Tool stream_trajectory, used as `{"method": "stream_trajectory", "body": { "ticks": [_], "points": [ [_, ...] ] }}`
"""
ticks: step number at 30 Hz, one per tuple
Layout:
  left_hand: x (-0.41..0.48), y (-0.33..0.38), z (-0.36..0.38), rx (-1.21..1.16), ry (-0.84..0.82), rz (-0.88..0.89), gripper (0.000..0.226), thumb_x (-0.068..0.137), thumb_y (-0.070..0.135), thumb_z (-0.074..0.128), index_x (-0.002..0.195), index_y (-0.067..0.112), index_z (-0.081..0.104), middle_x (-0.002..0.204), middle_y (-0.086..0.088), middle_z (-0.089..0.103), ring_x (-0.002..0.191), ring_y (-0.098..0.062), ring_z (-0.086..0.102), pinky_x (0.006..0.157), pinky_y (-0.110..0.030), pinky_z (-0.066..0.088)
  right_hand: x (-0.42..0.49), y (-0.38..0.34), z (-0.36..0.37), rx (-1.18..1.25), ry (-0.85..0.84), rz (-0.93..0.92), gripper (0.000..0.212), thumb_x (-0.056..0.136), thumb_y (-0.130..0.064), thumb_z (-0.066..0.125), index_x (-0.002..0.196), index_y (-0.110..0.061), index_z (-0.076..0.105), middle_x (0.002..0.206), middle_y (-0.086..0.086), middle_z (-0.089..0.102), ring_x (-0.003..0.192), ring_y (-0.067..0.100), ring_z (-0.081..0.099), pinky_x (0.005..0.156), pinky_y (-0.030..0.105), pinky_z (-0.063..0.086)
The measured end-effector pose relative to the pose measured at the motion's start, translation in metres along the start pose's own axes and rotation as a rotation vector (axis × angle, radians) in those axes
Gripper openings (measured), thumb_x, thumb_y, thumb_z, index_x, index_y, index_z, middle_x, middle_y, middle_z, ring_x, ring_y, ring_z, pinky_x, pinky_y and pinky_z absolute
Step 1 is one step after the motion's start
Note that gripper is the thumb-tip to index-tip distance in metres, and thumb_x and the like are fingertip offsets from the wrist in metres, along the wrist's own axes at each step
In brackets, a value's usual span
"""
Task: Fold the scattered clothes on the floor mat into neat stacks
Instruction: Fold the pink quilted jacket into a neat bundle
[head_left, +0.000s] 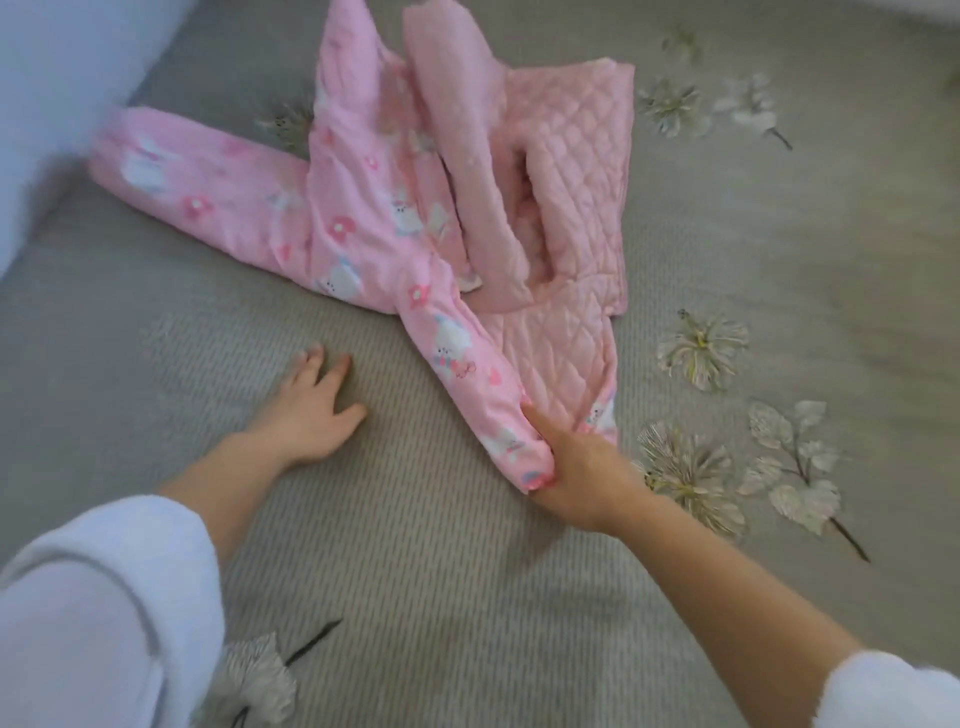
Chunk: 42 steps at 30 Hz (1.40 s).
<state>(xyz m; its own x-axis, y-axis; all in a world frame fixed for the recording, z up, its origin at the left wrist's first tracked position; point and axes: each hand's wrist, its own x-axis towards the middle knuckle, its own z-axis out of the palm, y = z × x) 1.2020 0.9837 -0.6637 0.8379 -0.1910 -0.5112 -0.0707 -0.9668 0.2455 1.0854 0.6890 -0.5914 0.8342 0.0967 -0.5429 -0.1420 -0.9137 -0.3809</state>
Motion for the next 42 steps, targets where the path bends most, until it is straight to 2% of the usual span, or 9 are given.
{"method": "stream_trajectory", "body": {
  "ticks": [5, 8, 14, 20, 23, 25, 34, 39, 42],
  "points": [
    [-0.106, 0.044, 0.031, -0.445, -0.081, -0.131, 0.054, 0.099, 0.039, 0.04, 0.145, 0.011, 0.036, 0.156, -0.012, 0.024, 0.143, -0.026, 0.024, 0.114, -0.037, 0.02, -0.101, 0.001, 0.043, -0.052, -0.17, 0.018, 0.085, 0.087, -0.035, 0.055, 0.152, -0.036, 0.0, 0.13, 0.007, 0.058, 0.115, 0.033, 0.056, 0.083, 0.034, 0.046],
    [-0.179, 0.086, 0.045, -0.571, 0.268, -0.155, 0.039, 0.095, 0.026, 0.048, 0.129, 0.006, 0.046, 0.13, -0.017, 0.051, 0.118, -0.034, 0.047, 0.094, -0.039, 0.035, -0.157, -0.001, 0.065, -0.132, -0.302, 0.01, 0.083, 0.086, -0.034, 0.054, 0.153, -0.032, 0.003, 0.126, 0.008, 0.059, 0.112, 0.032, 0.058, 0.086, 0.036, 0.048],
    [-0.255, 0.147, 0.088, -0.219, 0.198, 0.19, 0.065, 0.089, 0.049, 0.033, 0.143, 0.014, 0.035, 0.154, -0.005, 0.027, 0.143, -0.024, 0.018, 0.117, -0.041, 0.014, -0.225, 0.023, 0.057, 0.127, -0.916, 0.173, 0.07, 0.066, -0.059, 0.072, 0.13, -0.037, 0.053, 0.111, -0.001, 0.066, 0.091, 0.018, 0.066, 0.077, 0.033, 0.056],
    [-0.257, 0.16, 0.121, -0.086, 0.014, 0.09, 0.086, 0.078, 0.037, 0.059, 0.149, 0.03, 0.012, 0.147, -0.007, 0.018, 0.131, -0.027, 0.019, 0.109, -0.041, 0.025, -0.199, 0.09, 0.046, 0.558, 0.387, 0.647, 0.062, 0.08, -0.03, 0.073, 0.132, -0.008, 0.047, 0.115, 0.008, 0.058, 0.109, 0.028, 0.057, 0.084, 0.032, 0.045],
    [-0.243, 0.159, 0.121, -0.113, -0.011, 0.056, 0.09, 0.079, 0.031, 0.062, 0.15, 0.036, 0.008, 0.12, -0.005, 0.031, 0.106, -0.028, 0.037, 0.091, -0.037, 0.039, -0.172, 0.098, 0.057, 1.003, 0.385, 0.78, 0.086, 0.073, -0.026, 0.082, 0.141, -0.004, 0.034, 0.125, 0.009, 0.051, 0.114, 0.027, 0.054, 0.088, 0.033, 0.045],
    [-0.237, 0.154, 0.118, -0.14, -0.066, 0.063, 0.086, 0.083, 0.027, 0.061, 0.151, 0.038, 0.008, 0.112, -0.005, 0.036, 0.099, -0.029, 0.047, 0.083, -0.037, 0.044, -0.162, 0.1, 0.056, 1.089, 0.414, 0.775, 0.048, 0.072, -0.017, 0.08, 0.113, -0.006, 0.057, 0.102, 0.008, 0.059, 0.091, 0.023, 0.06, 0.072, 0.032, 0.047],
    [-0.268, 0.152, 0.108, -0.307, -0.312, 0.084, 0.091, 0.076, 0.027, 0.059, 0.15, 0.038, 0.009, 0.154, 0.008, 0.029, 0.129, -0.02, 0.047, 0.094, -0.028, 0.044, -0.222, 0.063, -0.008, 0.716, 0.957, 0.596, 0.009, 0.064, -0.022, 0.054, 0.062, -0.017, 0.061, 0.038, -0.01, 0.042, 0.045, 0.014, 0.038, 0.043, 0.016, 0.029],
    [-0.267, 0.15, 0.102, -0.434, -0.553, 0.025, 0.088, 0.076, 0.02, 0.061, 0.151, 0.03, 0.016, 0.129, -0.001, 0.056, 0.106, -0.014, 0.059, 0.073, -0.017, 0.044, -0.183, 0.005, 0.009, 0.275, 0.212, 0.08, 0.051, 0.081, -0.018, 0.057, 0.131, -0.025, 0.051, 0.057, -0.005, 0.052, 0.063, 0.015, 0.055, 0.06, 0.03, 0.045],
    [-0.244, 0.146, 0.082, -0.443, -0.285, -0.036, 0.058, 0.081, 0.016, 0.06, 0.137, 0.025, 0.047, 0.093, 0.007, 0.062, 0.082, -0.009, 0.058, 0.069, -0.021, 0.042, -0.161, 0.006, 0.02, 0.348, -0.224, 0.018, 0.064, 0.087, -0.037, 0.056, 0.146, -0.034, 0.031, 0.059, -0.014, 0.049, 0.067, 0.005, 0.052, 0.062, 0.022, 0.041]
  ]
}}
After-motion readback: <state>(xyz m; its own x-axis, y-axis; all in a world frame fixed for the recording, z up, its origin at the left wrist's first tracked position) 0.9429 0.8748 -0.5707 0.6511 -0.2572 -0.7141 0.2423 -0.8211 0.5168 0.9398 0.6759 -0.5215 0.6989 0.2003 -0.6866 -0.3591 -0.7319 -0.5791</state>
